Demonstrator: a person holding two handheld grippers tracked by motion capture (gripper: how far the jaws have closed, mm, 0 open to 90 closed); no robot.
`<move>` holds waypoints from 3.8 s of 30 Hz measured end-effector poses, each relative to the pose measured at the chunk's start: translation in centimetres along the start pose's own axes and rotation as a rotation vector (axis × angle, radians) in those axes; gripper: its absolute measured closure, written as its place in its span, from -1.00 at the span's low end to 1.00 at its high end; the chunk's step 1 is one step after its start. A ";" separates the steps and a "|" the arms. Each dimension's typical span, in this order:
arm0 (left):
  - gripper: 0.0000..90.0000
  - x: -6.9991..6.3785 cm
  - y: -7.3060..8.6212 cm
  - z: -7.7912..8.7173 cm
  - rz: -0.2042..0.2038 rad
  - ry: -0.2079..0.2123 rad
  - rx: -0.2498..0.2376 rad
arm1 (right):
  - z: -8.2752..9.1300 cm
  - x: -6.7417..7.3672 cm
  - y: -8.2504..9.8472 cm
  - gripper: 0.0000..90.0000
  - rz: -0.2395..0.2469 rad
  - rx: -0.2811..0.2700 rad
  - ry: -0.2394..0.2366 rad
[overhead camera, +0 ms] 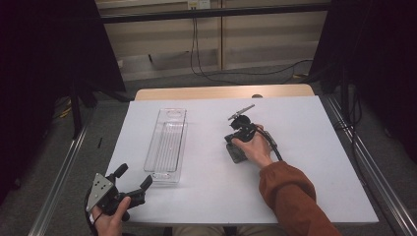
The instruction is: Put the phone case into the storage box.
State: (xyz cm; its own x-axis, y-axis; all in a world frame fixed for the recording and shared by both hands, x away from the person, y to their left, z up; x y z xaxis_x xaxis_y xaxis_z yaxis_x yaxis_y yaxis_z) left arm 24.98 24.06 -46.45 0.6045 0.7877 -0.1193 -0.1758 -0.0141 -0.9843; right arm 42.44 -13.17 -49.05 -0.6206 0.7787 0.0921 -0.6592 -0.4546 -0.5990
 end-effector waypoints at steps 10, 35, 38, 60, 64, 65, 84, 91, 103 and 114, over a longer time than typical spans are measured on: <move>-0.95 0.0 0.0 0.1 -0.004 0.002 0.005 | -0.6 0.4 0.3 1.00 0.005 0.021 -0.021; -0.95 0.0 0.0 0.1 0.000 -0.001 0.004 | 0.6 1.4 1.8 1.00 0.029 0.054 -0.041; -0.95 0.0 0.0 0.1 0.004 -0.006 0.000 | 0.6 1.4 2.0 1.00 0.036 0.047 -0.042; -0.95 0.0 0.0 0.1 0.000 -0.002 0.004 | 2.1 2.2 3.8 1.00 0.069 0.070 -0.063; -0.95 0.0 0.0 0.1 0.001 -0.006 0.003 | 2.6 2.3 4.4 1.00 0.075 0.078 -0.064; -0.95 0.0 0.0 0.1 0.001 -0.006 0.003 | 2.8 2.3 4.6 1.00 0.077 0.076 -0.070; -0.95 0.0 0.1 0.1 0.003 -0.003 0.006 | 4.7 1.7 7.2 1.00 0.058 0.084 -0.105; -0.95 -0.1 0.1 0.0 0.006 -0.003 0.006 | 5.1 1.6 7.7 1.00 0.049 0.076 -0.108; -0.95 0.0 0.1 0.1 0.003 -0.006 0.007 | 5.5 1.5 8.2 1.00 0.052 0.085 -0.106; -0.95 0.1 0.1 0.0 0.004 -0.006 0.004 | 6.4 1.2 9.1 1.00 0.042 0.088 -0.100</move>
State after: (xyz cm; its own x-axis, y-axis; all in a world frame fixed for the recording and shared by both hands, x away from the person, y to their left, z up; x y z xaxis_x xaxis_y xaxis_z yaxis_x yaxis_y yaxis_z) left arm 24.99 24.14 -46.58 0.5991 0.7913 -0.1221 -0.1810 -0.0147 -0.9834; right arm 32.98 -19.16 -49.37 -0.6848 0.7132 0.1499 -0.6637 -0.5254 -0.5325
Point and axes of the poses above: each handheld gripper's, and its own axes: z roughly backward along the jaws, y roughly out of its underside, x roughly to its left, the point moved 3 cm from there along -z, roughly forward along the jaws, and after that the axes turned 5 degrees about y, right-handed, at the moved point
